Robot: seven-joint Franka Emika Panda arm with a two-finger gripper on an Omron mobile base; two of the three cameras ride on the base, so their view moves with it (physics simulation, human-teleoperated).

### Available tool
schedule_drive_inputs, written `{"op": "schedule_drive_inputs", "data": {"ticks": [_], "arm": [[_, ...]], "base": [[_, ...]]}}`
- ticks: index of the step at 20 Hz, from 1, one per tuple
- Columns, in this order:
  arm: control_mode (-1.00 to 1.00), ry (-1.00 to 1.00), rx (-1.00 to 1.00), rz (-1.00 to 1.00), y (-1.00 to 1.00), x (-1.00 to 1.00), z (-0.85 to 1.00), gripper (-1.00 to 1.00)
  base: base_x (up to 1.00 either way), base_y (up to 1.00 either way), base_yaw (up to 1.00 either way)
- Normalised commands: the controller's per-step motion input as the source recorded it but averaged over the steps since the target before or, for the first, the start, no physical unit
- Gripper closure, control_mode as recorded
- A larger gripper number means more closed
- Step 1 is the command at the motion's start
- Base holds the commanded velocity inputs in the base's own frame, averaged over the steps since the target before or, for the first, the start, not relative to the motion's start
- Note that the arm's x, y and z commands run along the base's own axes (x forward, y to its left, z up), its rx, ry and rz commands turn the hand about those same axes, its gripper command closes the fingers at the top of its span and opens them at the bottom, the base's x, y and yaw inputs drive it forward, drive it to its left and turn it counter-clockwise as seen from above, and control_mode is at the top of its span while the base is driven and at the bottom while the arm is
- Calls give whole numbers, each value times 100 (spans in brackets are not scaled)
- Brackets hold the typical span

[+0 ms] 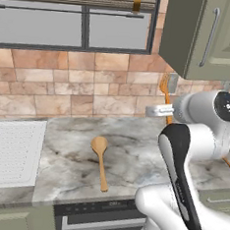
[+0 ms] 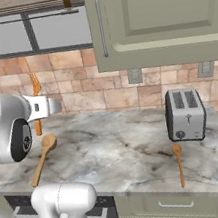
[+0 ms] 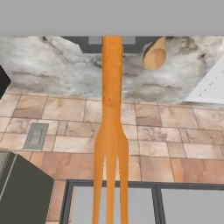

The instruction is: Organize the utensils by type. Pick up the wooden spoons from the counter and place them in the open cabinet. Then pick up the metallic utensils from the counter and place them in the open drawer.

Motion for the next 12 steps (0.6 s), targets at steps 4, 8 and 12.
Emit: {"op": "schedule_drive_inputs", "data": {"ticks": [4,8,12], "arm": [[-100,-2,0,0,-3,-45,0,100],[-100,5,0,0,0,-16,0,100],[-100,5,0,0,0,0,0,100]], "base": [[0,0,0],[0,0,0],[0,0,0]]}}
